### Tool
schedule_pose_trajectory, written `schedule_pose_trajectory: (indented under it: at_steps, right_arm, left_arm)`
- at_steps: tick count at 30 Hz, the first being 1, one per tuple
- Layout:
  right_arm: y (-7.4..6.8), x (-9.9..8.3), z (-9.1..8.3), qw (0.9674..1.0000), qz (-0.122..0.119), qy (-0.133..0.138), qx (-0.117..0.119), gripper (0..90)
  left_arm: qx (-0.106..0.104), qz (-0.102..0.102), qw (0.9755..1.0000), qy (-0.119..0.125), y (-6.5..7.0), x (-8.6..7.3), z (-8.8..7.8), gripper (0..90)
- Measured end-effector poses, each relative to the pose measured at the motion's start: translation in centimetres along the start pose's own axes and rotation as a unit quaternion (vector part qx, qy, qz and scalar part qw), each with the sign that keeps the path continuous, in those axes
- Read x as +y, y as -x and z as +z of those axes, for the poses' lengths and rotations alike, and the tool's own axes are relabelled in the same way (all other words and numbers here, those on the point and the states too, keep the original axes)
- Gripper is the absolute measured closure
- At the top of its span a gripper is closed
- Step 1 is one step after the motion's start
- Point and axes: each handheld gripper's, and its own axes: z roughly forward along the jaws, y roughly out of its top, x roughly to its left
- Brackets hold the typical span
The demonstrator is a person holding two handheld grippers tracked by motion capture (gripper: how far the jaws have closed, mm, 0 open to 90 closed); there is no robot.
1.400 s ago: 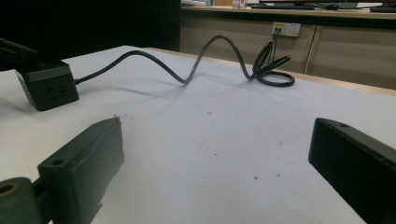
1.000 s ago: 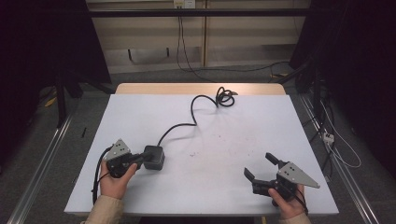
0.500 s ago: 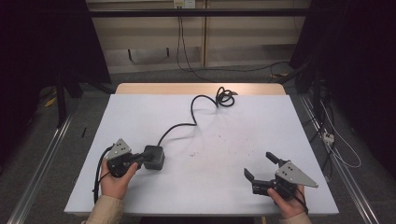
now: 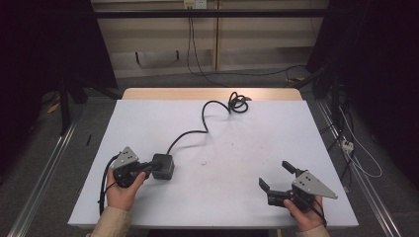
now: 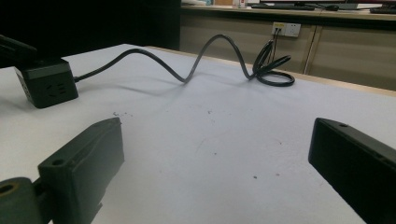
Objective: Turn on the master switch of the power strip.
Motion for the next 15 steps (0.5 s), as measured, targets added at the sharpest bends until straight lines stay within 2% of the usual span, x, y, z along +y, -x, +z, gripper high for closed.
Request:
schedule_pose_trajectory:
  at_steps: [15]
  right_arm:
    - [-0.05, 0.01, 0.06, 1.0000, -0.003, 0.000, 0.002, 2.9]
  left_arm:
    - [-0.002, -0.007, 0.9999, 0.008, -0.06, -0.02, 0.00, 90.0]
